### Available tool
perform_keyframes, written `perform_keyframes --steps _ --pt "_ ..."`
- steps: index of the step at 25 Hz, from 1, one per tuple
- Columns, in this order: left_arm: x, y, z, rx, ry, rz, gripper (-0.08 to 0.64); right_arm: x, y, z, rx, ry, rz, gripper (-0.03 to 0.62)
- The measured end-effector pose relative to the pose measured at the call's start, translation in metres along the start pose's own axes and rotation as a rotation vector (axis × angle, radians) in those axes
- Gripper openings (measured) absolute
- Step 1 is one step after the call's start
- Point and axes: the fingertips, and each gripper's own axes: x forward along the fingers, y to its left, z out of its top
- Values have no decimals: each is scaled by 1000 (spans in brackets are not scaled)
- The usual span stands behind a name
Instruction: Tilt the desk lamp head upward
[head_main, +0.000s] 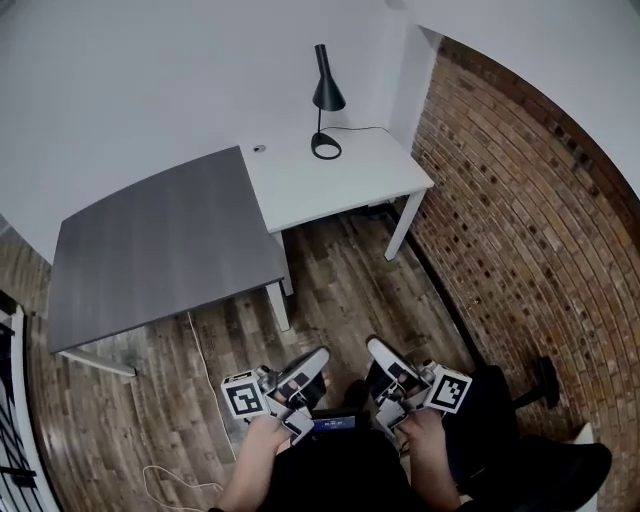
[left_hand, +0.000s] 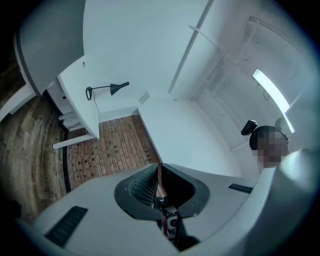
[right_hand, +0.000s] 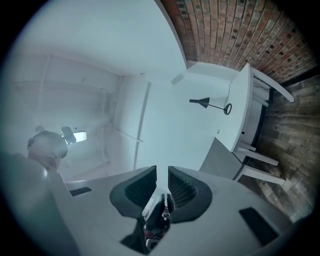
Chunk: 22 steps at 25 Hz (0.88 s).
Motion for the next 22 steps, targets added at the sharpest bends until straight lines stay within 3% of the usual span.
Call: perform_keyframes --steps 11,16,22 --pt "139 49 38 5 31 23 18 21 -52 136 10 -15 72 75" --pt "183 73 38 1 57 47 18 12 -76 175 27 -27 58 75" --pt "241 94 31 -34 124 23 18 -8 -102 223 26 -91 17 75"
